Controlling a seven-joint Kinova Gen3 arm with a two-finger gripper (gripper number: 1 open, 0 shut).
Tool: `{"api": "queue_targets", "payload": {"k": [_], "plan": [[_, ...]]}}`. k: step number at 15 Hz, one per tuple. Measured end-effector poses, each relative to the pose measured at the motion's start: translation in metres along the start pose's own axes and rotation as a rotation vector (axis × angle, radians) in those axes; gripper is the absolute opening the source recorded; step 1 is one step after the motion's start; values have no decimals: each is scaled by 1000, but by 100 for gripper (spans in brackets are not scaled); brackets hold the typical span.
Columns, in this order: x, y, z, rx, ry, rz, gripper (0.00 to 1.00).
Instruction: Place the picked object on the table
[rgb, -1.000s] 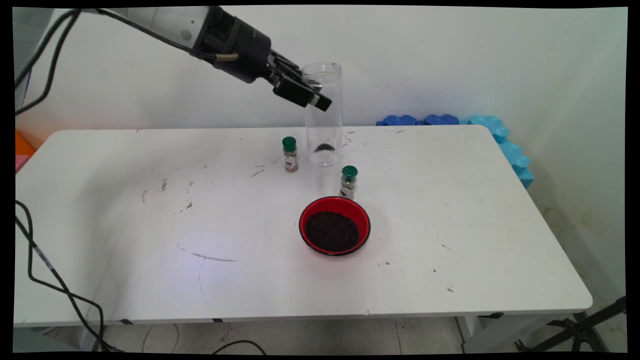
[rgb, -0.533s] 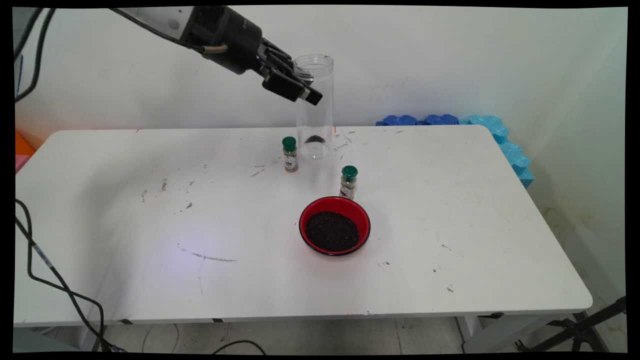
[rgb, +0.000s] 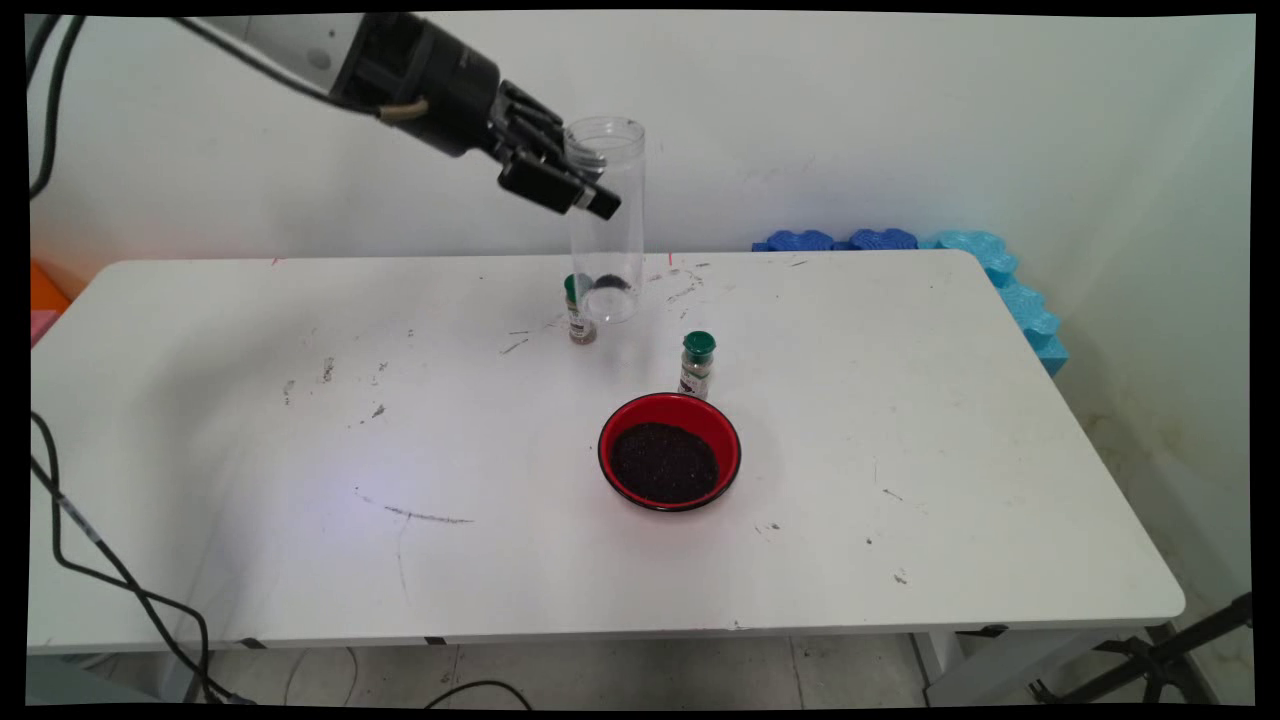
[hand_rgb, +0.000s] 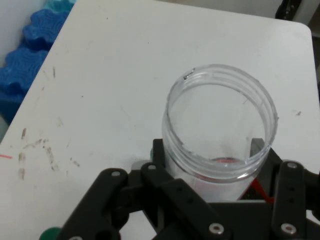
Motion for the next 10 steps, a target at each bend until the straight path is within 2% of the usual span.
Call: {"api": "queue_targets", "payload": {"k": [4, 10], "plan": [[-36, -3, 5, 31, -9, 4, 0], [-90, -13, 30, 88, -12, -31, 0]]}}
